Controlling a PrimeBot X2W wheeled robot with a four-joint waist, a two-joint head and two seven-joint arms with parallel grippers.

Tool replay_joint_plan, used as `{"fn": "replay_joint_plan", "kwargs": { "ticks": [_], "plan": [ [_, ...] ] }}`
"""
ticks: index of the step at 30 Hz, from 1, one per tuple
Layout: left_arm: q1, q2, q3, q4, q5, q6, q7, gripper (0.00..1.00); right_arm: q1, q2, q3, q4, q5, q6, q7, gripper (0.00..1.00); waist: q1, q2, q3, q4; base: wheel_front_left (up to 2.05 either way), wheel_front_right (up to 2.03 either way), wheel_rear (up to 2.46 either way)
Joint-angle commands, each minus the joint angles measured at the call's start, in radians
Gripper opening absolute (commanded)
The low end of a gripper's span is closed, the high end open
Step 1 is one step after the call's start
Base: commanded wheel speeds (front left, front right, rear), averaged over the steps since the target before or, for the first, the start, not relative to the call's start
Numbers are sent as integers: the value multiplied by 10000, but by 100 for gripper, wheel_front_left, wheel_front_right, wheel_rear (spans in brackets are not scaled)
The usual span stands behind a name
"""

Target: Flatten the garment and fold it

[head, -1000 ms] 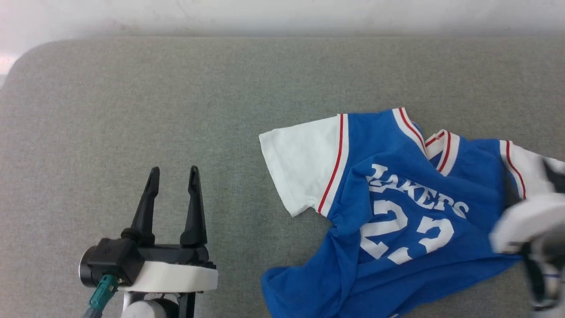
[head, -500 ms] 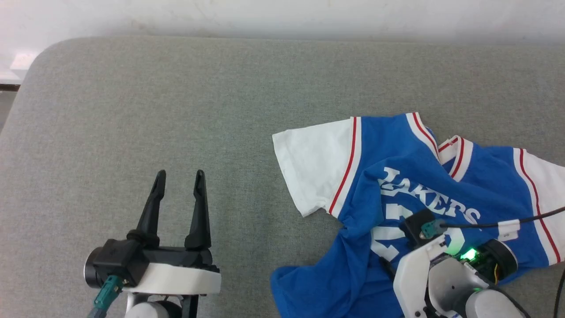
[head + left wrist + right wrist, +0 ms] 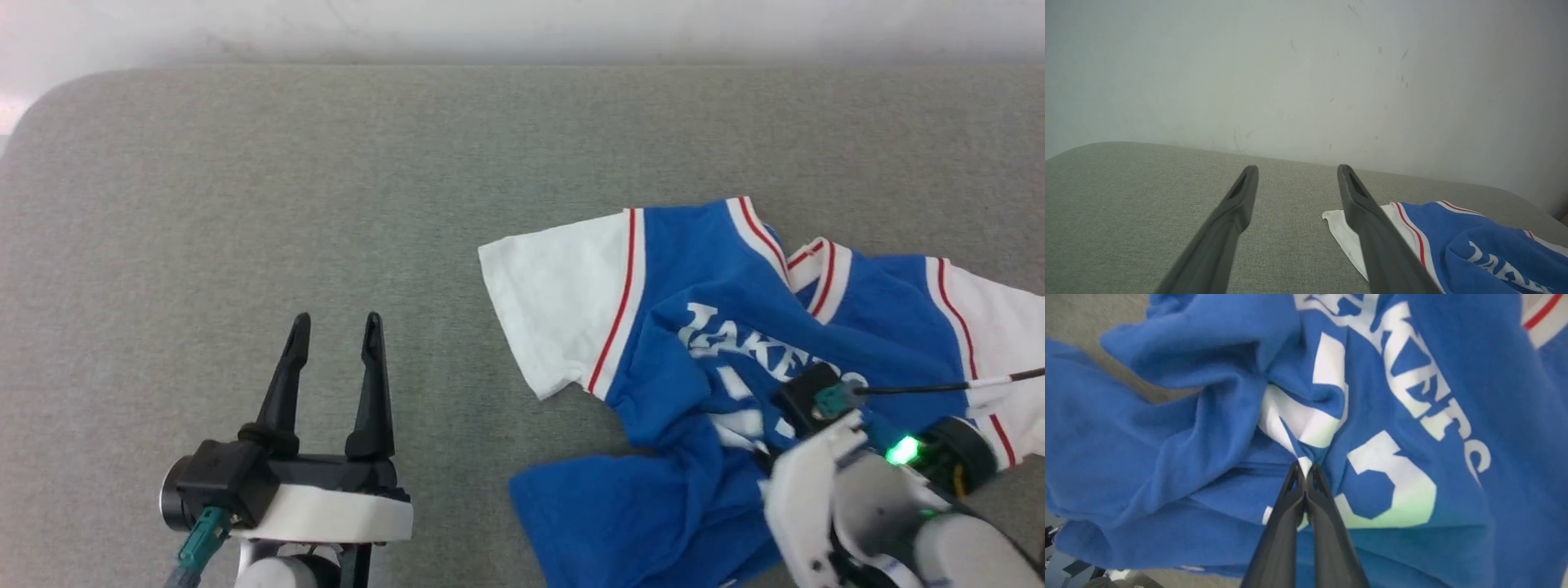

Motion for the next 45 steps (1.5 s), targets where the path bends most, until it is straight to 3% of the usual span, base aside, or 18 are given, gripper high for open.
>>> {"fn": "replay_joint_plan", "kwargs": {
  "ticks": [1, 7, 10, 11, 12, 13, 23, 27, 30, 34, 40, 45],
  "plan": [
    [-133, -20, -19, 14, -64, 56, -47, 100, 364, -377, -60, -271, 297, -19, 418, 0, -1, 2, 24, -136, 0, 0, 0],
    [-123, -20, -23, 69, -89, 50, -47, 100, 1830, -1476, -34, -1019, 1373, -19, 1942, 0, -1, 2, 31, -290, 0, 0, 0],
    [-106, -20, 22, 82, -85, 45, -47, 100, 2333, -1561, -343, -1262, 1574, -19, 2022, 2, -1, 2, 18, -384, 0, 0, 0],
    [-100, -20, 39, 89, -70, 36, -47, 100, 2371, -1507, -455, -1331, 1498, -19, 1857, 34, -1, 2, 7, -415, 0, 0, 0],
    [-93, -20, 61, 95, -51, 29, -47, 100, 2333, -1344, -645, -1405, 1383, -19, 1557, 94, -1, 2, -8, -454, 0, 0, 0],
    [-82, -20, 88, 96, -33, 25, -47, 100, 2261, -1081, -878, -1454, 1276, -19, 1209, 100, -1, 2, -31, -500, 0, 0, 0],
    [-12, -10, 214, -31, 188, -96, -47, 100, 1200, 1398, -2927, -2130, 131, -19, -2427, 100, -1, 2, -187, -818, 0, 0, 0],
    [58, -10, 296, -194, 262, -68, -47, 100, 1050, 2215, -4221, -2528, -852, -19, -4847, 100, -1, 2, -156, -857, 0, 0, 0],
    [215, -10, 341, -219, 389, -22, -47, 100, 1235, 2399, -4890, -2346, -1294, -19, -6285, 100, -1, 2, -121, -895, 0, 0, 0],
    [276, 45, 291, -181, 656, 36, -47, 100, 1493, 2415, -5465, -1562, -648, -19, -7320, 100, -1, 2, -16, -975, 0, 0, 0],
    [-543, 357, -194, 19, 1159, -208, 318, 100, 1333, 2419, -5484, -1146, -529, -19, -7765, 100, -1, 2, 194, -1086, 0, 0, 0],
    [-1966, 643, -751, 734, 1581, -580, 2092, 100, 1117, 2419, -5493, -1092, -557, -19, -7778, 100, -1, 2, 438, -1081, 0, 0, 0]
  ]
}}
